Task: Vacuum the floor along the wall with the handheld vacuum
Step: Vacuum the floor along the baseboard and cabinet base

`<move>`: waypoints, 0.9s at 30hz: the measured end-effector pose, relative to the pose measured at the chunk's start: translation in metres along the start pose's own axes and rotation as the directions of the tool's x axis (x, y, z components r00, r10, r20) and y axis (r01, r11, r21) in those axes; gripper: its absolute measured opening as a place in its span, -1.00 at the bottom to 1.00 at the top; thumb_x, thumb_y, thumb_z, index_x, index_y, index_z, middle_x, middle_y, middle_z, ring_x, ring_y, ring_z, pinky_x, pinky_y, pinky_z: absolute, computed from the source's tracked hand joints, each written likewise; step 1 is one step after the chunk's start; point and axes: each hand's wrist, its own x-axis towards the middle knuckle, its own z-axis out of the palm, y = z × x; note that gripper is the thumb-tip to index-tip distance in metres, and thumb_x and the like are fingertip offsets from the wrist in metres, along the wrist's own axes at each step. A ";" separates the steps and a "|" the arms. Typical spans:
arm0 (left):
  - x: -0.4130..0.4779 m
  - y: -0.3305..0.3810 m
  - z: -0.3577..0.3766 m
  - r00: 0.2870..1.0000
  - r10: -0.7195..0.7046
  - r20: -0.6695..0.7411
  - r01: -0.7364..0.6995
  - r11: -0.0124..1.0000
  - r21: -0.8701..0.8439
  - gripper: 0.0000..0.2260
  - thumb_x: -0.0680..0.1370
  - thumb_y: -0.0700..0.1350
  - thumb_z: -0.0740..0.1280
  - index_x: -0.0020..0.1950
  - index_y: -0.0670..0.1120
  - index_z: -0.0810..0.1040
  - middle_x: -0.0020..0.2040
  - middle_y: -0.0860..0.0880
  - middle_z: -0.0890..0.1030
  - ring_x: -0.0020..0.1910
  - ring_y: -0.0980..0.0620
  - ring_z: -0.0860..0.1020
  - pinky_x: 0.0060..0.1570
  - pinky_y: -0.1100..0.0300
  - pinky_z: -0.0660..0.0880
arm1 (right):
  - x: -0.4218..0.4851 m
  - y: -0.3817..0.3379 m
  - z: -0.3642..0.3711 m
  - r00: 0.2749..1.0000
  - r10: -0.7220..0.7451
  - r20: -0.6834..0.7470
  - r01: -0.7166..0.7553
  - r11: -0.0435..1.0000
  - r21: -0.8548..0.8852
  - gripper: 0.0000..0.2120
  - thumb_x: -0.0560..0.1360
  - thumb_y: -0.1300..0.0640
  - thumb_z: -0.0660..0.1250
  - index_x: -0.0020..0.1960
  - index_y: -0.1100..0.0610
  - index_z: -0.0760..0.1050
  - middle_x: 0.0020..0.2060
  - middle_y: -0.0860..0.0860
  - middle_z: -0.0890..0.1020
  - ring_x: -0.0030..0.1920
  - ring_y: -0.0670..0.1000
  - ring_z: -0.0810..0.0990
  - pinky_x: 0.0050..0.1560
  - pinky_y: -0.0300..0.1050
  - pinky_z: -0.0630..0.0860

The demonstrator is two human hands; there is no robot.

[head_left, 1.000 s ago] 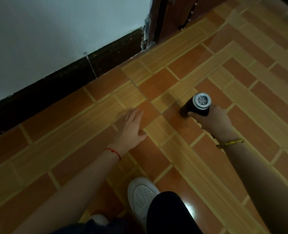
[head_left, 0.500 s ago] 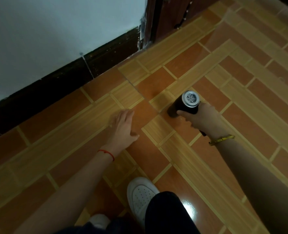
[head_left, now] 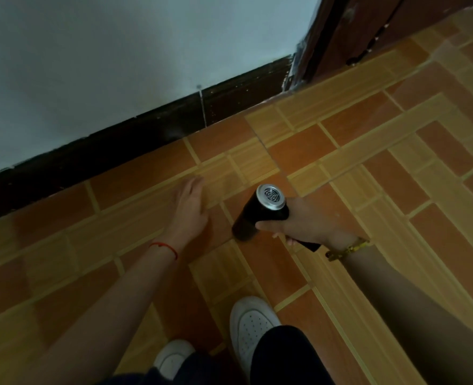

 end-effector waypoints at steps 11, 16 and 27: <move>-0.008 -0.022 -0.009 0.998 -0.062 -0.012 0.062 0.998 -0.025 -0.31 0.51 -0.24 0.39 0.57 -0.10 0.15 0.57 -0.15 0.17 0.57 -0.15 0.09 0.53 -0.19 0.06 | 0.018 -0.026 0.019 0.999 -0.034 0.014 0.033 0.999 0.027 -0.75 0.47 -0.10 0.41 -0.05 0.08 0.55 -0.29 0.06 0.69 -0.43 0.00 0.62 -0.32 -0.12 0.61; -0.010 -0.027 -0.010 0.998 -0.057 -0.007 0.056 0.997 -0.044 -0.32 0.51 -0.23 0.39 0.56 -0.11 0.16 0.57 -0.16 0.17 0.57 -0.17 0.10 0.52 -0.19 0.08 | 0.027 -0.033 0.027 0.999 -0.039 0.022 0.037 0.995 0.088 -0.73 0.46 -0.09 0.43 -0.07 0.12 0.57 -0.28 0.10 0.70 -0.41 0.08 0.64 -0.34 -0.09 0.61; -0.017 -0.053 -0.022 0.995 -0.079 -0.062 0.076 0.996 -0.046 -0.39 0.49 -0.24 0.37 0.51 -0.14 0.25 0.52 -0.20 0.26 0.53 -0.21 0.17 0.50 -0.21 0.11 | 0.083 -0.030 -0.006 0.868 0.028 -0.496 -0.029 1.000 0.005 -0.55 0.40 -0.19 0.43 -0.01 0.19 0.57 -0.28 0.03 0.66 -0.32 -0.01 0.62 -0.39 -0.26 0.47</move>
